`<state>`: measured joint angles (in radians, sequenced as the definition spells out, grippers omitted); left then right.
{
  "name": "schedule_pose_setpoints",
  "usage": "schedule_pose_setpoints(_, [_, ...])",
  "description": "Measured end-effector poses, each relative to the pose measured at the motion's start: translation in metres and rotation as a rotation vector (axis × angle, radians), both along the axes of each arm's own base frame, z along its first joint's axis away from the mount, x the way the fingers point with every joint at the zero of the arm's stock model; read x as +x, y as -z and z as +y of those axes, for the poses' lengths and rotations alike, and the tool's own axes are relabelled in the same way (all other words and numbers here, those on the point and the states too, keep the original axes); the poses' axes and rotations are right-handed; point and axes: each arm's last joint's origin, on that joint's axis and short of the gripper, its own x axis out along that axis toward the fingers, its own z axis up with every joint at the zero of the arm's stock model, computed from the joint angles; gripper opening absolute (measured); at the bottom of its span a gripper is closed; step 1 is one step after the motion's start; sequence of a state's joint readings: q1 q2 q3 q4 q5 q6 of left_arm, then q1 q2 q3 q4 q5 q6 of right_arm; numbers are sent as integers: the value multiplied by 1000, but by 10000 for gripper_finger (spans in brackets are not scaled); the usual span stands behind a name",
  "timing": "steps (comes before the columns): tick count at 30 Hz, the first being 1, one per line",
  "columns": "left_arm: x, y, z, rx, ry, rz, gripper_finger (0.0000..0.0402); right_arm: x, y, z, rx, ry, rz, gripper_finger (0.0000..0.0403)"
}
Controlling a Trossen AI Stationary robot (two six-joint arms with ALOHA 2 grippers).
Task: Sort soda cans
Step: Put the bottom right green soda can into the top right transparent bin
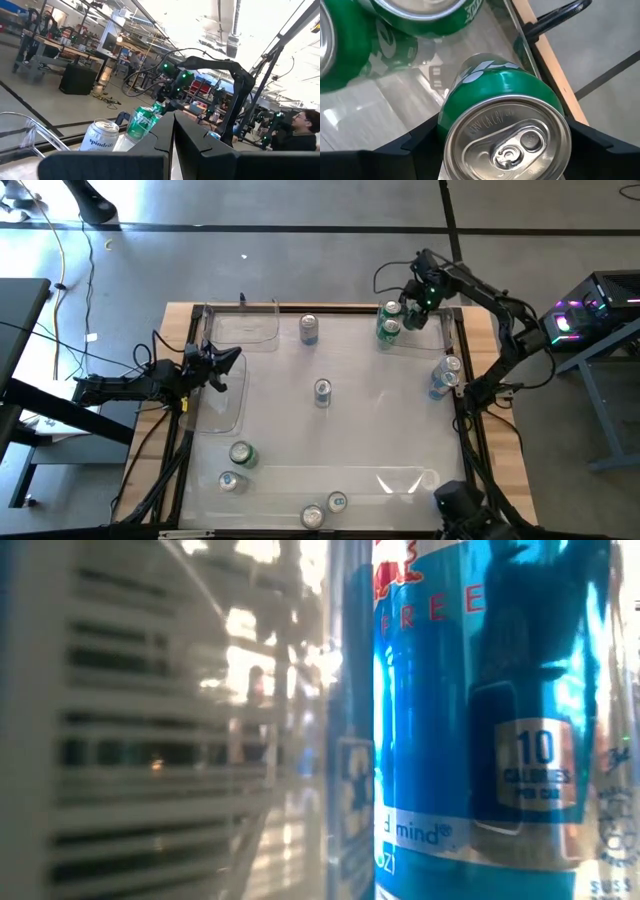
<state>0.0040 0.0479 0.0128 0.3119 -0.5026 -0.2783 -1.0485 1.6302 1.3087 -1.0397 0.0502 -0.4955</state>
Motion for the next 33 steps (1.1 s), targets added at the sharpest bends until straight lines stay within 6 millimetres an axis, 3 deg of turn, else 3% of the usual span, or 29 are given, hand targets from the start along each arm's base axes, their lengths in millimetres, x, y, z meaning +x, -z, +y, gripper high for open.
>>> schedule_pose_setpoints(12, [0, 0, 0, -6, 3, -7, 10, -2, 24, 4, 17, -4, 3, 309])
schedule_pose_setpoints(33, [0, 0, 0, -7, 5, -8, 10, 2, 24, 1, -4, -15, -64, 323])
